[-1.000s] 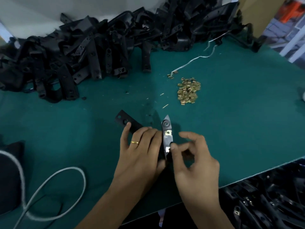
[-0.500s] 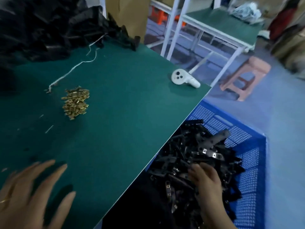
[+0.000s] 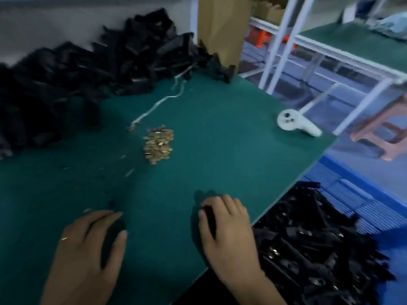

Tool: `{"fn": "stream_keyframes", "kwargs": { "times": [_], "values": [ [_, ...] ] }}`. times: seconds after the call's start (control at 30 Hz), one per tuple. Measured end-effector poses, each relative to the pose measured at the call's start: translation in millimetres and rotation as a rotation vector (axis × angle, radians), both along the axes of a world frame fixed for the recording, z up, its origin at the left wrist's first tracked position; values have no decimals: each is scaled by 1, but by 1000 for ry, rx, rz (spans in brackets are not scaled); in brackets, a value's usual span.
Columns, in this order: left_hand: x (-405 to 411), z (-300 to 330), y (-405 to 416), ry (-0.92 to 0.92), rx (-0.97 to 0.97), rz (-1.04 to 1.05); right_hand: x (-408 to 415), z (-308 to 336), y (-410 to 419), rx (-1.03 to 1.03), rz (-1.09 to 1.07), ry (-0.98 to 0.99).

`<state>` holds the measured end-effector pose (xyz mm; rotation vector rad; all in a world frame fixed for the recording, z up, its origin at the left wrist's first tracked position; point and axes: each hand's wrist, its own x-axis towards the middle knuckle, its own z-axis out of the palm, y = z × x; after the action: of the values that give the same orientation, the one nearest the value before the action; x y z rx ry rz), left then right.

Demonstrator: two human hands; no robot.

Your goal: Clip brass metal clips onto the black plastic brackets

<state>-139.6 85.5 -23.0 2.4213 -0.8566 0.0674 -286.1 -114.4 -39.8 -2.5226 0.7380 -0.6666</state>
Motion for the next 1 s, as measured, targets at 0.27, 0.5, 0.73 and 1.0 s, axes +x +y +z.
{"fn": "stream_keyframes", "kwargs": {
  "times": [0.27, 0.5, 0.73, 1.0],
  "values": [
    [76, 13, 12, 46, -14, 157, 74, 0, -14, 299, 34, -56],
    [190, 16, -7, -82, 203, 447, 138, -7, -34, 188, 125, -97],
    [216, 17, -12, -157, 328, 424, 146, -18, -38, 101, 150, -42],
    [77, 15, 6, -508, 189, -35, 144, -12, -35, 105, 188, -32]
  ]
}}
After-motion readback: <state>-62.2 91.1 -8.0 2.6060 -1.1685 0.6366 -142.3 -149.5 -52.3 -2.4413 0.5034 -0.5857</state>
